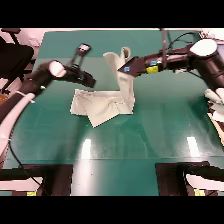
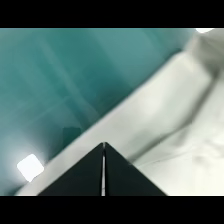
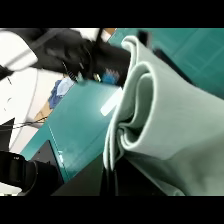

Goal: Fold the shirts.

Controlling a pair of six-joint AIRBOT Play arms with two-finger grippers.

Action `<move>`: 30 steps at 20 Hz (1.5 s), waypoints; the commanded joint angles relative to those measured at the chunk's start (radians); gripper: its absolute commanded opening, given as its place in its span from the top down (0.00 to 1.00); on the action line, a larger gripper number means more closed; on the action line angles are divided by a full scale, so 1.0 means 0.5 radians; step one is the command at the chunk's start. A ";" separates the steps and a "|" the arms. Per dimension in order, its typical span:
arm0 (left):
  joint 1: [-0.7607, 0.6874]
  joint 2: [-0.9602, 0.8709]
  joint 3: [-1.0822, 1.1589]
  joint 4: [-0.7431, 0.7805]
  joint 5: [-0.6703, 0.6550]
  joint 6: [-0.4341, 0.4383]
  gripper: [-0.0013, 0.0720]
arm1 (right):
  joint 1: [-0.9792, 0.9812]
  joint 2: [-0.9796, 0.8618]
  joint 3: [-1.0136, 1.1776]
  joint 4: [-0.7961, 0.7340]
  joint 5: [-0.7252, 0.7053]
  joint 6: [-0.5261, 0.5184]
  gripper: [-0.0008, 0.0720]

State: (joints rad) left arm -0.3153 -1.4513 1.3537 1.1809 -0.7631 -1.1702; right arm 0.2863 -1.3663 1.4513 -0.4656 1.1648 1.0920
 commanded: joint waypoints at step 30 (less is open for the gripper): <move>0.706 0.328 -0.021 0.053 -0.397 0.053 0.95 | 0.865 -0.862 0.407 0.299 -0.923 0.056 0.35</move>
State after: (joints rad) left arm 0.0376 -1.2881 1.3430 1.2171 -0.9546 -1.1431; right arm 0.7387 -1.7966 1.5673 -0.3199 0.6315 1.1629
